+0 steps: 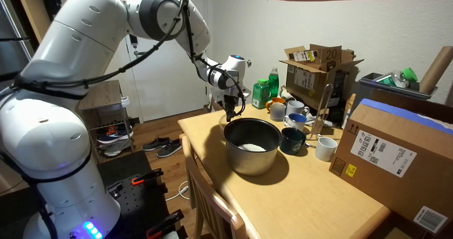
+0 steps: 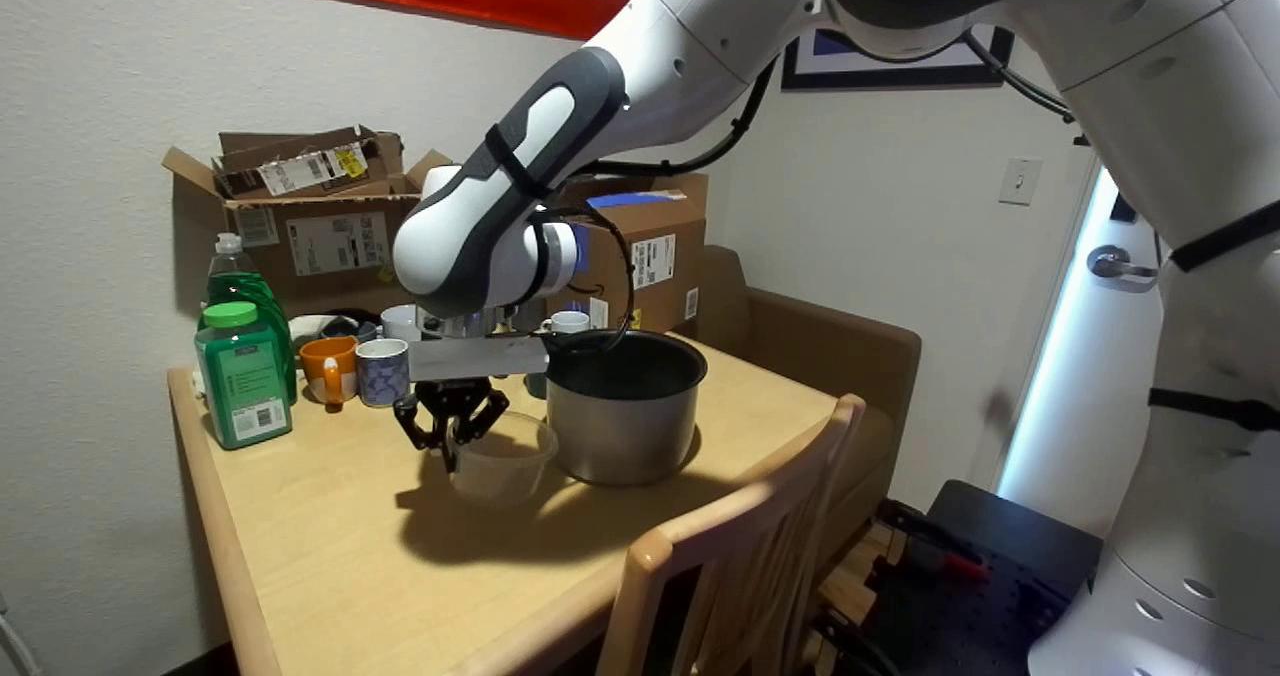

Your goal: Pick the bowl and pour its contents into the bucket

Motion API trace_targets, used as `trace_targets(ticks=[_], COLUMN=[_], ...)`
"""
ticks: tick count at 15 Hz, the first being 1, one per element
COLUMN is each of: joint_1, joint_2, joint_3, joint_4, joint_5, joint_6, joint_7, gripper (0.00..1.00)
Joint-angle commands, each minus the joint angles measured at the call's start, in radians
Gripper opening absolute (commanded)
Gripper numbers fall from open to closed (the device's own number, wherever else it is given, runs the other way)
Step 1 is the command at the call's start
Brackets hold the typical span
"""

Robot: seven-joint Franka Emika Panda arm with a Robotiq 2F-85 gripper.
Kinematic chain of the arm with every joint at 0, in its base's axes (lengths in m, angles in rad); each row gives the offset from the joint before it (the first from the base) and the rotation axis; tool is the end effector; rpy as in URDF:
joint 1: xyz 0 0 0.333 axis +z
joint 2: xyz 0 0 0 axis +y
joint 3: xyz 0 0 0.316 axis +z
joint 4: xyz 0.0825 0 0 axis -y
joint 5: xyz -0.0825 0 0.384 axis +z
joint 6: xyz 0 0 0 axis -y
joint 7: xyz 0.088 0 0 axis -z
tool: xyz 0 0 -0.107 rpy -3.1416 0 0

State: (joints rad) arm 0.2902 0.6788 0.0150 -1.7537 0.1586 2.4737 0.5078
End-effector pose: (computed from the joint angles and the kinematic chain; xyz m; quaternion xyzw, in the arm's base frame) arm 0.6371 0.1994 0.1862 -0.9848 0.1634 0.0030 0.0586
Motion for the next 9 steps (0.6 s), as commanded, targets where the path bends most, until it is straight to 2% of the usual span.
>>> trace_targets(ticks=[1, 3, 4, 5, 7, 9], joint_1=[0.043, 0.055, 0.059, 0.063, 0.069, 0.072], joint_2=[0.028, 0.034, 0.035, 0.037, 0.041, 0.042], joint_3=[-0.034, -0.041, -0.043, -0.046, -0.05, -0.052], joint_4=[0.03, 0.038, 0.04, 0.043, 0.046, 0.047], joint_5=[-0.054, -0.071, -0.074, -0.082, -0.092, -0.098], joint_6=[0.011, 0.008, 0.008, 0.006, 0.006, 0.007], joint_7=[0.062, 0.079, 0.084, 0.095, 0.104, 0.114], gripper=[0.02, 0.02, 0.09, 0.32, 0.35, 0.49])
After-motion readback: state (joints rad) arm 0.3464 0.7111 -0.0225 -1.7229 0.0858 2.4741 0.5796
